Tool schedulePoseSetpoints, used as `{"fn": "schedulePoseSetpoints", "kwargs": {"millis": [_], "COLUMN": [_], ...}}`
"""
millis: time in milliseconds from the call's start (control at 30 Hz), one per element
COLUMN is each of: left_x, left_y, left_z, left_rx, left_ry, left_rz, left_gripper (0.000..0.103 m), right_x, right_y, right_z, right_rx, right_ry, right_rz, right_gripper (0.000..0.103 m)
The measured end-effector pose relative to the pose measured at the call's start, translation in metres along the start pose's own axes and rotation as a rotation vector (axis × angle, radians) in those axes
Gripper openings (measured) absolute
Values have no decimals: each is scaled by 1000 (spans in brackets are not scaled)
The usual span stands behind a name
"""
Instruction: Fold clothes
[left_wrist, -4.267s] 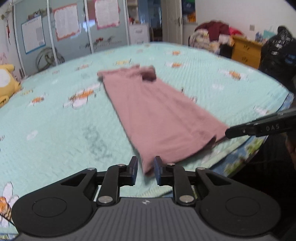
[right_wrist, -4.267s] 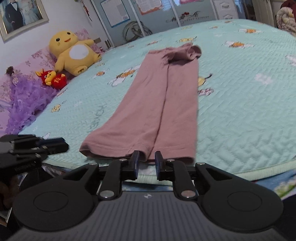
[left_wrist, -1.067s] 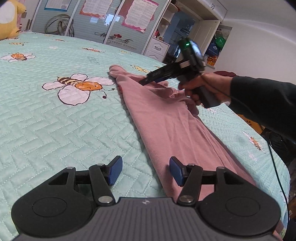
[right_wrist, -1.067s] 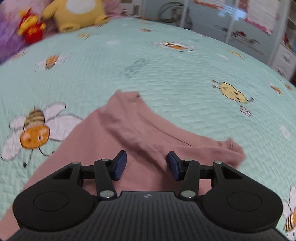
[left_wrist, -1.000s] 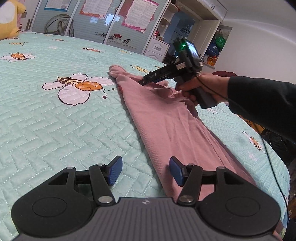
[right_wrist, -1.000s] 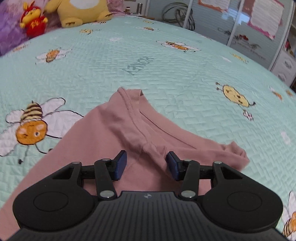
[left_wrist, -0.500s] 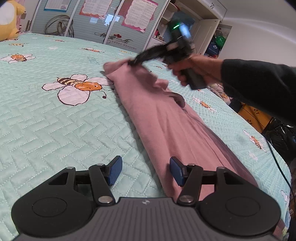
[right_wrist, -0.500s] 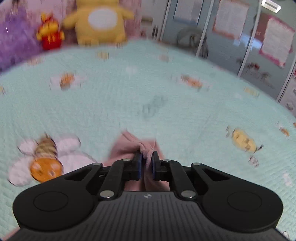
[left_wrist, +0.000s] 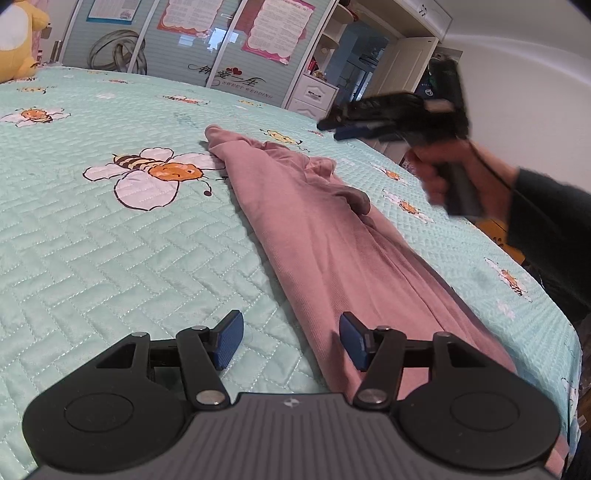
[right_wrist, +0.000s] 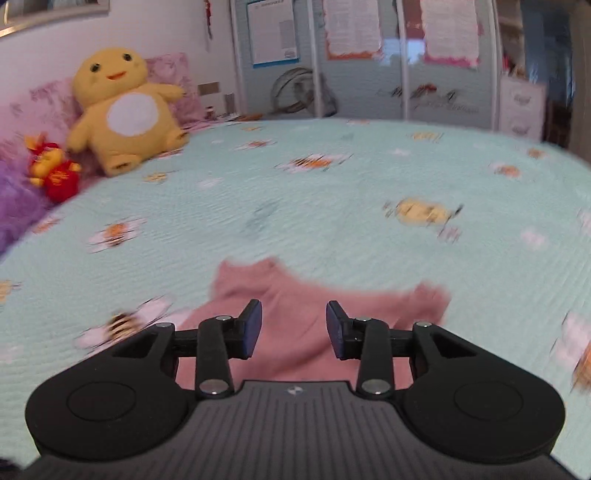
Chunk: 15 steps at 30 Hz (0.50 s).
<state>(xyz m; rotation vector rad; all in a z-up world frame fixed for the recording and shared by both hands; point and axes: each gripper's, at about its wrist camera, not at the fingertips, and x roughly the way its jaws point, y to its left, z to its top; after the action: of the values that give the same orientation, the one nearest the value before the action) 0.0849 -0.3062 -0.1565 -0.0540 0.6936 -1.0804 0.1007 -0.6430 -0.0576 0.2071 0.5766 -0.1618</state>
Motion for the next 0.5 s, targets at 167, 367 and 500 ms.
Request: {"fn": "schedulePoseSetpoints", "kwargs": {"millis": [167, 367, 500], "left_x": [1, 1, 2], "left_y": [2, 2, 1], "left_z": [0, 0, 1], "left_rx": [-6, -3, -1], "left_ry": [-1, 0, 0], "left_rz": [-5, -5, -4], "left_gripper": [61, 62, 62], "right_x": [-20, -61, -58], "right_y": [43, 60, 34], "right_z": [-62, -92, -107], "right_rx": [-135, -37, 324], "right_ry": [42, -32, -19], "right_rz": [-62, -153, -72], "right_gripper": [39, 39, 39]}}
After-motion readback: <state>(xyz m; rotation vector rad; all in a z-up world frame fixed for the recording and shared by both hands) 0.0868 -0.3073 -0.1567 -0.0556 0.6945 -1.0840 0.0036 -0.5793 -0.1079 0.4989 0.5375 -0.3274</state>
